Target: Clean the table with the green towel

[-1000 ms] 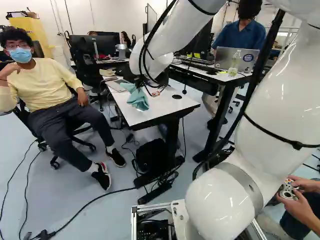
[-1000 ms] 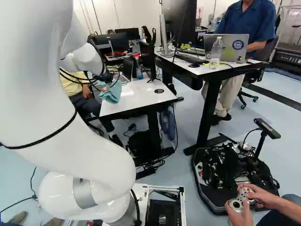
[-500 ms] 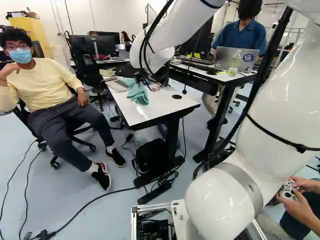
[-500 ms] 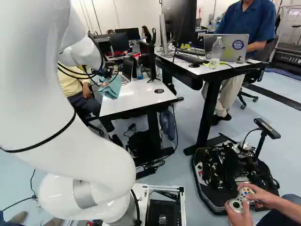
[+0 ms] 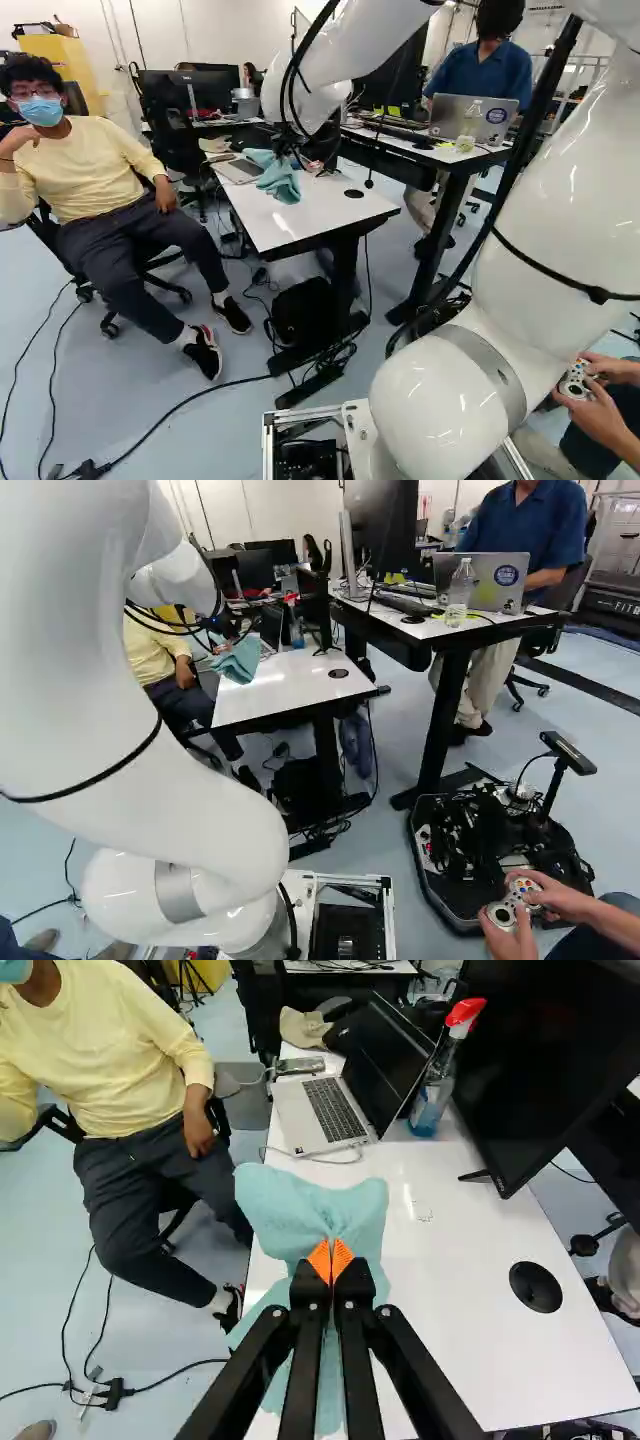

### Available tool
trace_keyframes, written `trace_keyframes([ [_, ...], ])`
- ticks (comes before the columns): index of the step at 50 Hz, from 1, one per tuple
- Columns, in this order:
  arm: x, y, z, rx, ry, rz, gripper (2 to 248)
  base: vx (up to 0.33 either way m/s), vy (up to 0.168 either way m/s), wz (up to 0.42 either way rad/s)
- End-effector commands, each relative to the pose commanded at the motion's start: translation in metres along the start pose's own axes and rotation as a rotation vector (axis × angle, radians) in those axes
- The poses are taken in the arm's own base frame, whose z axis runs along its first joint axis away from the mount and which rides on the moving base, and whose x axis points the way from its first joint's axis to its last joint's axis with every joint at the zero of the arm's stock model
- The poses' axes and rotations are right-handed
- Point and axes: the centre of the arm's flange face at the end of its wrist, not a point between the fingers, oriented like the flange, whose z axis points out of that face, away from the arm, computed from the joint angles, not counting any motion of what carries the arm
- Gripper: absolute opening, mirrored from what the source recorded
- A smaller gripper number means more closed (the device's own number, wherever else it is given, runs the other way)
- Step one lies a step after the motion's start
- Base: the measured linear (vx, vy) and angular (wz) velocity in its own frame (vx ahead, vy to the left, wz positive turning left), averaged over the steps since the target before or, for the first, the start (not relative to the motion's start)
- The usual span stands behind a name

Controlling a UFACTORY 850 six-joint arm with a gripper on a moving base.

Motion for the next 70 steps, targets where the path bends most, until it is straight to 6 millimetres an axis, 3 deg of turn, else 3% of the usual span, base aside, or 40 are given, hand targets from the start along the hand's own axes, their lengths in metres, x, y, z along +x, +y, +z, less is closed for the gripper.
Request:
trace_keyframes([
  [50, 0.052, 0.025, -0.012, -0.038, -0.018, 0.027, 25, 0.000, 0.000, 0.000],
  [70, 0.062, 0.038, -0.003, -0.058, -0.011, 0.041, 25, 0.000, 0.000, 0.000],
])
